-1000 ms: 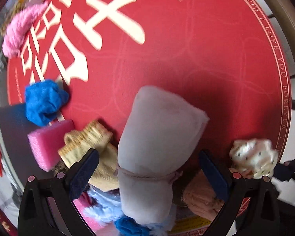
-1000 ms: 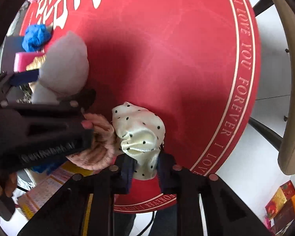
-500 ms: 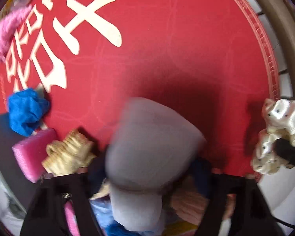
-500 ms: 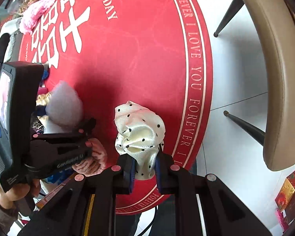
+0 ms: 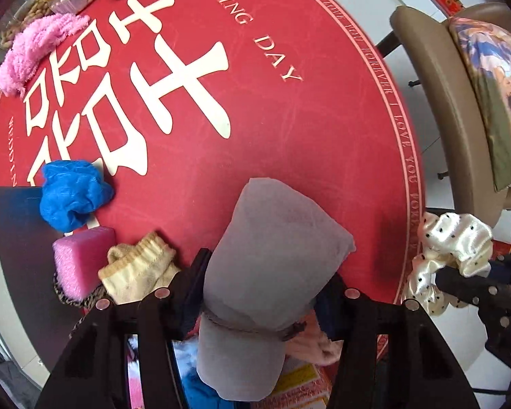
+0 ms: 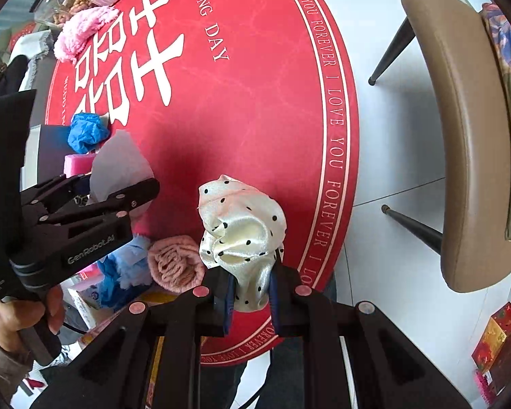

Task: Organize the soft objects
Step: 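Lift both held items and carry them over the white box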

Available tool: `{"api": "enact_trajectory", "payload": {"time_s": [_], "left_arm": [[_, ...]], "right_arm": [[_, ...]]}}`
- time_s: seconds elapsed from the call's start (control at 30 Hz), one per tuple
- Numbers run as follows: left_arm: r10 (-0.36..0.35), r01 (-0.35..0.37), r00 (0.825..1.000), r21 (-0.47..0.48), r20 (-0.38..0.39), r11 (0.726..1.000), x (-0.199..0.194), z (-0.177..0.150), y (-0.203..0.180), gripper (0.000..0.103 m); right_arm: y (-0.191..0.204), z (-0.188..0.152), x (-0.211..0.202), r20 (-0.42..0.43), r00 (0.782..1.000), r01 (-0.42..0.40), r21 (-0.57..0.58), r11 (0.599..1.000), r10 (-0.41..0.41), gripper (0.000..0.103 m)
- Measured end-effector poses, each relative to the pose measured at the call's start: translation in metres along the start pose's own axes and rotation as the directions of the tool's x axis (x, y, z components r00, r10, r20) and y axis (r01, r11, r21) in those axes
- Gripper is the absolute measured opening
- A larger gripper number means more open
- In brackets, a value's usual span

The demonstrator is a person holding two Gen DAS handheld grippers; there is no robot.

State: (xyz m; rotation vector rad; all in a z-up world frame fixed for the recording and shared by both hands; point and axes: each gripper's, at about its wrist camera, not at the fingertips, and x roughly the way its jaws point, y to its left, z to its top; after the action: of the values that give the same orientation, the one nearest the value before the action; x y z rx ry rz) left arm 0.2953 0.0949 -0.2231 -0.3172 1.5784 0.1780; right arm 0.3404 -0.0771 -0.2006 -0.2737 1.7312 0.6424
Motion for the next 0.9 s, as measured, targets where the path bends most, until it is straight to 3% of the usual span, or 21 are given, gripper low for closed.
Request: {"api": "enact_trajectory", "payload": {"time_s": [0.2,0.37,0.5,0.67,0.9], "left_arm": [[0.01,-0.01,0.999,-0.01,0.044,1.0,-0.028,-0.041,-0.012,0.056],[0.039,-0.035,0.997,-0.067,0.061,0.997,-0.037,-0.05,0.004,0.056],[0.042,-0.035,0.997,-0.095,0.07,0.995,-0.048,-0.075,0.016,0.056],[0.05,-0.046,0.998,-0.116,0.028,0.992,-0.064,-0.106,0.027,0.056],[0.03,-0.024,0.999,-0.144,0.04,0.989,-0.084,-0.157,0.031,0.056]], "right_arm": [[0.002,-0.009,-0.012,0.005,1.0,0.013,-0.006,1.0,-0.013,0.018],[0.008,-0.019,-0.018,0.002,1.0,0.021,-0.026,0.999,-0.021,0.018],[0.017,-0.03,-0.021,-0.008,0.999,0.032,-0.059,0.998,-0.032,0.018],[0.023,-0.05,-0.02,-0.025,0.999,0.046,-0.073,0.996,-0.047,0.018],[0.033,-0.088,-0.024,-0.047,0.996,0.073,-0.105,0.992,-0.078,0.018]]}}
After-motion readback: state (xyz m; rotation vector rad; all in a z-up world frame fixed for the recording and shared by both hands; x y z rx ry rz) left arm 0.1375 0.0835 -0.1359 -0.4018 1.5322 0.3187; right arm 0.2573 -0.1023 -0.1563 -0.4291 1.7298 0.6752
